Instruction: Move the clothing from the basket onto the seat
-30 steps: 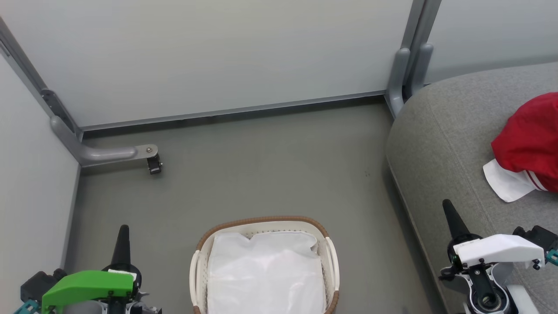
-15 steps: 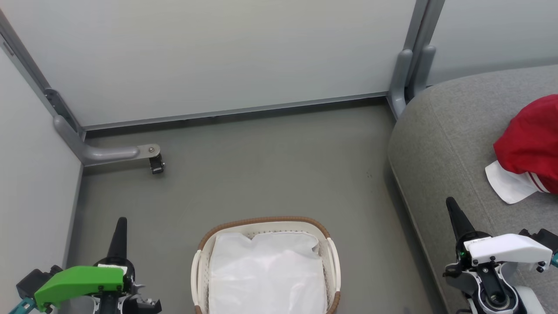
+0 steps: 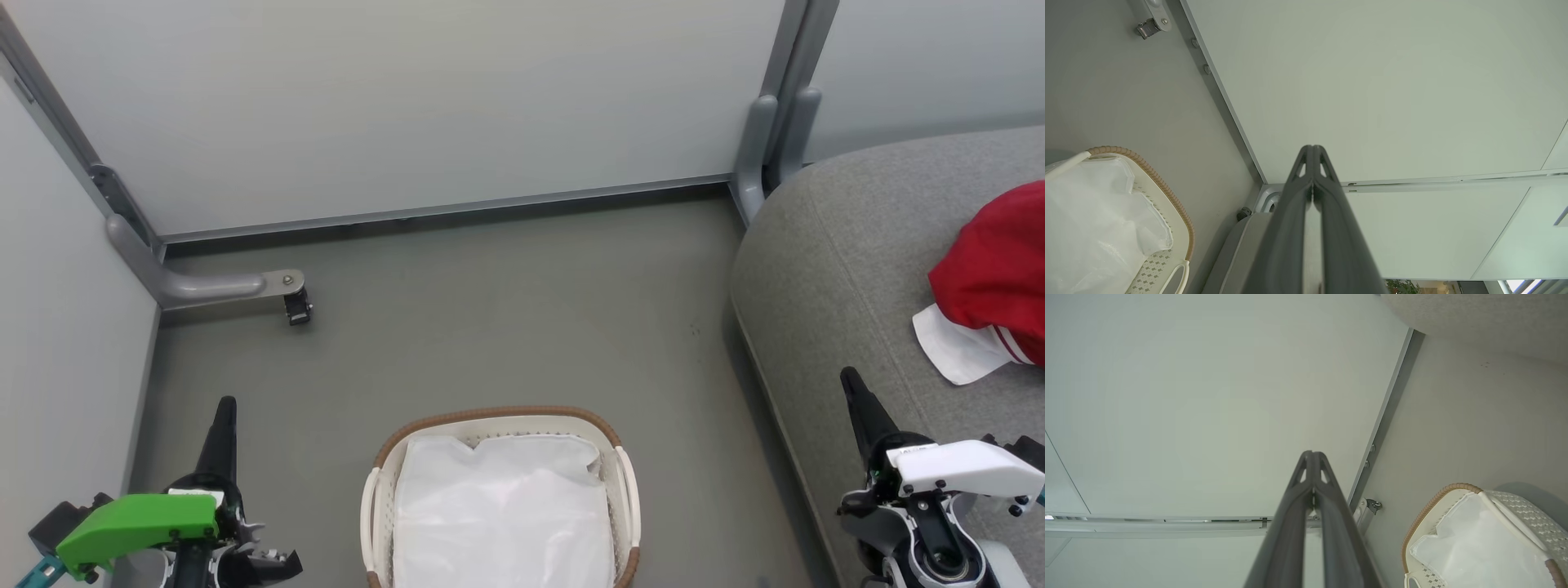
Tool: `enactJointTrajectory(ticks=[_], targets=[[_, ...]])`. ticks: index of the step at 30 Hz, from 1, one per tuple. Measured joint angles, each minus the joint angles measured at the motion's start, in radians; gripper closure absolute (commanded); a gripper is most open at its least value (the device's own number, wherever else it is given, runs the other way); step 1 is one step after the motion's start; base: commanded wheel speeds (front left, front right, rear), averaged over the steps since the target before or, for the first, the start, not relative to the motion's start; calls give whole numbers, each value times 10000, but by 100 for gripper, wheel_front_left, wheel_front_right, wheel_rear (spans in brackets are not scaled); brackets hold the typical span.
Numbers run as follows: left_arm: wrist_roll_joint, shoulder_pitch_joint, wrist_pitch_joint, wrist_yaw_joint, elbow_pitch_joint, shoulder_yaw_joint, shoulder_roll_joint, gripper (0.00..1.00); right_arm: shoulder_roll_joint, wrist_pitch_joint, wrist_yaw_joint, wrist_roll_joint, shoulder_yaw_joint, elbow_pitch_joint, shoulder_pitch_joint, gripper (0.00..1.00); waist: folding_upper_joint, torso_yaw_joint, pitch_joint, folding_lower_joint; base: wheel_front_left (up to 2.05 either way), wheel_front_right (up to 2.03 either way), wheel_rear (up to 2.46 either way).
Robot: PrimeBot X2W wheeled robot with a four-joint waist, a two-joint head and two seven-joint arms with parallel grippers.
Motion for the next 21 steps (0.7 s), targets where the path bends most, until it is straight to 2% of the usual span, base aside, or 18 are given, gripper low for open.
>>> enactJointTrajectory(ticks=[21], targets=[[-1350,-214,334,-132,-84,155,8,100,-10,355,0,1398,-222,-232,66,100,0,99,-36,0,0,0,0]])
